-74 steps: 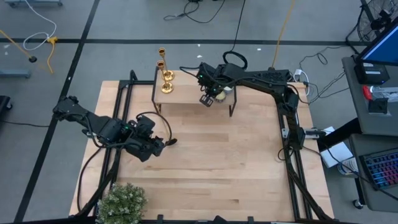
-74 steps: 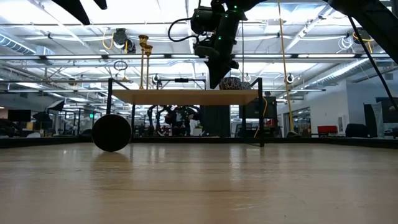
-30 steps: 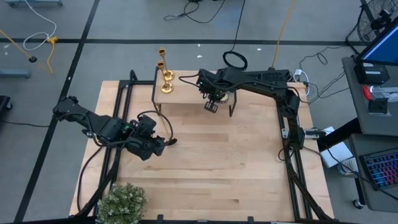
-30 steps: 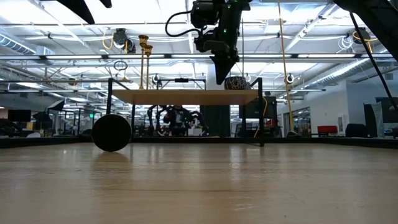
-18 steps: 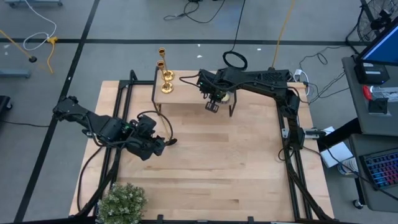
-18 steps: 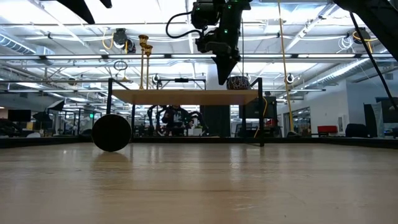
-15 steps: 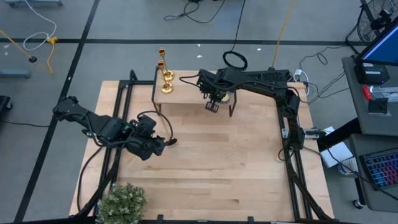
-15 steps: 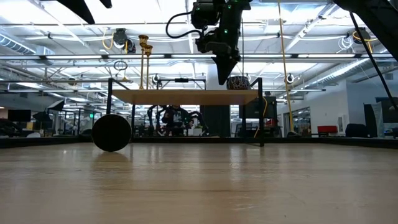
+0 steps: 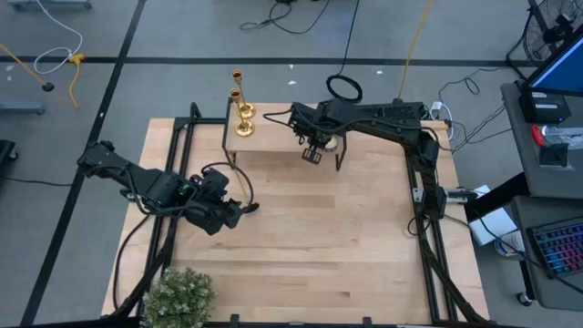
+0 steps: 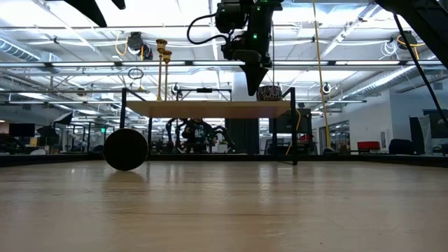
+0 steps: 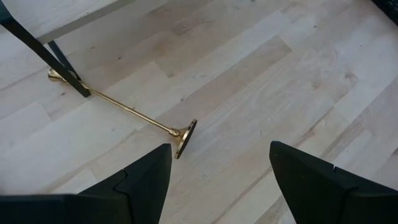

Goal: Pick & Place candle stick holders
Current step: Put the red white scented candle on the shelf

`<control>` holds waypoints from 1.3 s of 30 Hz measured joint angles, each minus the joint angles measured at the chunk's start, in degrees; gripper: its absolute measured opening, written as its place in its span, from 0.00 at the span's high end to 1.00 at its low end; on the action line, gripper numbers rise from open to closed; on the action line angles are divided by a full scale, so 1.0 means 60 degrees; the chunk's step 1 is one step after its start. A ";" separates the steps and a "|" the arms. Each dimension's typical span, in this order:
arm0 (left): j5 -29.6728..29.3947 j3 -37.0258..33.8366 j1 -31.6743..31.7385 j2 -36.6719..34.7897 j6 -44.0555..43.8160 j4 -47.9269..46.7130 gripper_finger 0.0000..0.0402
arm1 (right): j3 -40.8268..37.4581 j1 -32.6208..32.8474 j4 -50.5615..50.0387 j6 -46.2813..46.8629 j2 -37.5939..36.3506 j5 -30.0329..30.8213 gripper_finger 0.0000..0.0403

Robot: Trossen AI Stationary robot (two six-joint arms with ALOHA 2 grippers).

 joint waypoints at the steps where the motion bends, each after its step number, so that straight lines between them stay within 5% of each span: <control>1: -0.0004 -0.0003 0.0003 0.0003 0.0000 0.0000 0.32 | 0.0000 0.0010 0.0033 0.0004 0.0004 0.0000 1.00; 39: -0.0012 -0.0003 0.0000 0.0000 0.0157 0.0000 0.32 | 0.0004 0.0080 -0.0444 -0.0095 -0.0044 -0.0029 1.00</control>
